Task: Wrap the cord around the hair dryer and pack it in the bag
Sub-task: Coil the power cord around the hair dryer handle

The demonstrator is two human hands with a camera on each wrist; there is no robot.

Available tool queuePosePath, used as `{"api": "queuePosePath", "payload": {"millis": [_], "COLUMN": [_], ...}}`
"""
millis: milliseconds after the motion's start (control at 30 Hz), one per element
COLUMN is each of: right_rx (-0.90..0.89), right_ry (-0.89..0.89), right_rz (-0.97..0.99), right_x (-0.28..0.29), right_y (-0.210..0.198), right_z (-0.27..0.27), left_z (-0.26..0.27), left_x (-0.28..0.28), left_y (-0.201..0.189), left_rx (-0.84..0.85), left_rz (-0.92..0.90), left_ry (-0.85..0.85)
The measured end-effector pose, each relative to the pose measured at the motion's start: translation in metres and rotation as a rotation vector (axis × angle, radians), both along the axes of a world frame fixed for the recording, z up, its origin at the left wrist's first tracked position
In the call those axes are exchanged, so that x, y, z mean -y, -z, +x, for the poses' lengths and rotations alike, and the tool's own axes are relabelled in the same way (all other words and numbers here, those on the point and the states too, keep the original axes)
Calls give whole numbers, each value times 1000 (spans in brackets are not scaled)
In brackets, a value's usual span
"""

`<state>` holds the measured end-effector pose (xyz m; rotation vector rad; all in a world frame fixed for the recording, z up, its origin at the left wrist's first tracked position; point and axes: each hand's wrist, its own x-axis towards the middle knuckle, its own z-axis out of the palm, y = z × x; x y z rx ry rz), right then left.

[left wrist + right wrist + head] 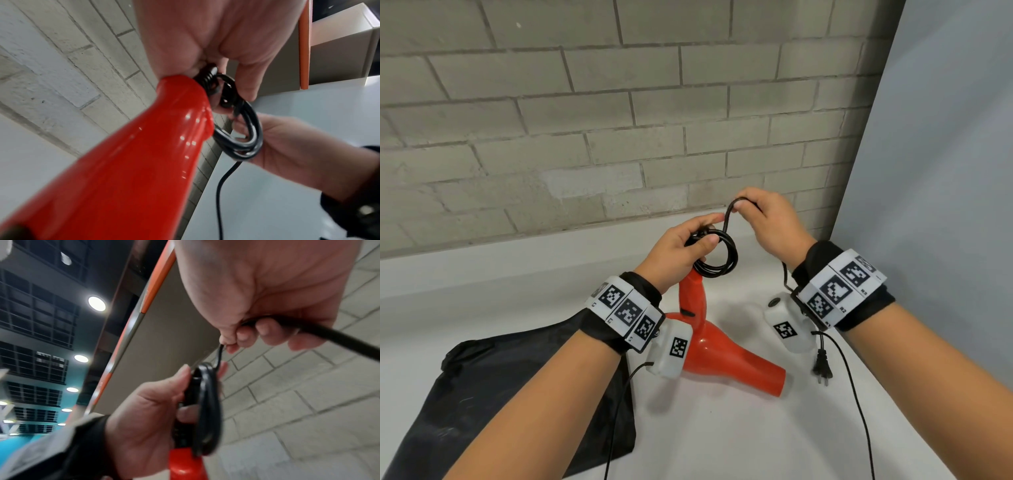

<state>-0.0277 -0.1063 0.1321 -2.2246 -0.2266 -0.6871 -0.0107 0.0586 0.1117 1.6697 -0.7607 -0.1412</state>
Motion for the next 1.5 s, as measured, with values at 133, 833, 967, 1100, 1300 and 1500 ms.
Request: {"api": "queuePosePath", "payload": {"millis": [133, 833, 967, 1100, 1300, 1500], "right_rx": [81, -815, -1225, -1254, -1245, -679], "right_ry": [-41, 351, 331, 355, 309, 350], "right_rz": [-8, -358, -650, -595, -632, 16], "right_x": [-17, 56, 62, 61, 62, 64], "right_y": [-5, 78, 112, 133, 145, 122], "right_z": [-10, -51, -69, -73, -59, -49], "left_z": [1, -1, -4, -5, -8, -10], "left_x": [1, 18, 23, 24, 23, 22], "left_y": [-4, 9, 9, 7, 7, 7], "left_rx": [25, 40, 39, 35, 41, 37], "left_rz": [66, -53, -36, -27, -4, -16], "left_ry": [71, -147, -148, -161, -186, -209]}}
